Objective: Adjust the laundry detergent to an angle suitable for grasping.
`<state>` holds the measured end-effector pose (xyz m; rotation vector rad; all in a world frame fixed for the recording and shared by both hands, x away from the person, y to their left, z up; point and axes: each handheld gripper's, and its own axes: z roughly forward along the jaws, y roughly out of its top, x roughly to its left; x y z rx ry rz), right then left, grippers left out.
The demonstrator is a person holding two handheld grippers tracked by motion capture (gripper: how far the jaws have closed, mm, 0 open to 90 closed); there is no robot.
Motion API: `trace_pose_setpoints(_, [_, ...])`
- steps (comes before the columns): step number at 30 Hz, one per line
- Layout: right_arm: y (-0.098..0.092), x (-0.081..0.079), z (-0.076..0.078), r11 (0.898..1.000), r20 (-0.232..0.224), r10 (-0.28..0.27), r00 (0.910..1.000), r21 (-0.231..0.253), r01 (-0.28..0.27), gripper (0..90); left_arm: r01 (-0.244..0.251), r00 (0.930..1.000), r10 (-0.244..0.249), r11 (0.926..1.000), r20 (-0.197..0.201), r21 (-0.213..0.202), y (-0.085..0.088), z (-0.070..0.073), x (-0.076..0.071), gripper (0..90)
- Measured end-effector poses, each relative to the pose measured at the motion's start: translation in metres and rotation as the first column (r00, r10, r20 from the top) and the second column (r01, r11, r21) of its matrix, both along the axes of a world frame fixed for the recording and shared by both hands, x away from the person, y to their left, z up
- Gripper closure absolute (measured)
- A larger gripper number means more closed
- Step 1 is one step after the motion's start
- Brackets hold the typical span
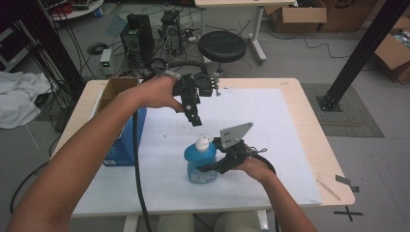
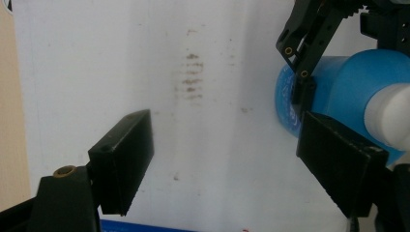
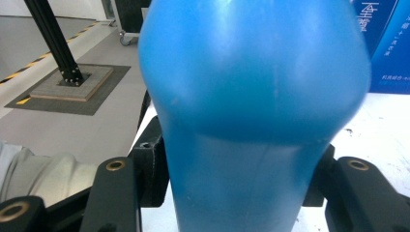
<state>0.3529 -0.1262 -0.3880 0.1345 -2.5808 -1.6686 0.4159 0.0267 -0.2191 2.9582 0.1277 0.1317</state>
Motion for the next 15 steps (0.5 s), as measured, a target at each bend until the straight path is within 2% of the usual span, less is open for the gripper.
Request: trace_pose_setpoints(15, [-0.0056,-0.0019,-0.0059,1.0,-0.009,-0.013,0.9999,0.01,0.013,42.2,-0.003,1.0,0.003,1.0,0.0,0.005,-0.0022,-0.0013,0.0004,21.6])
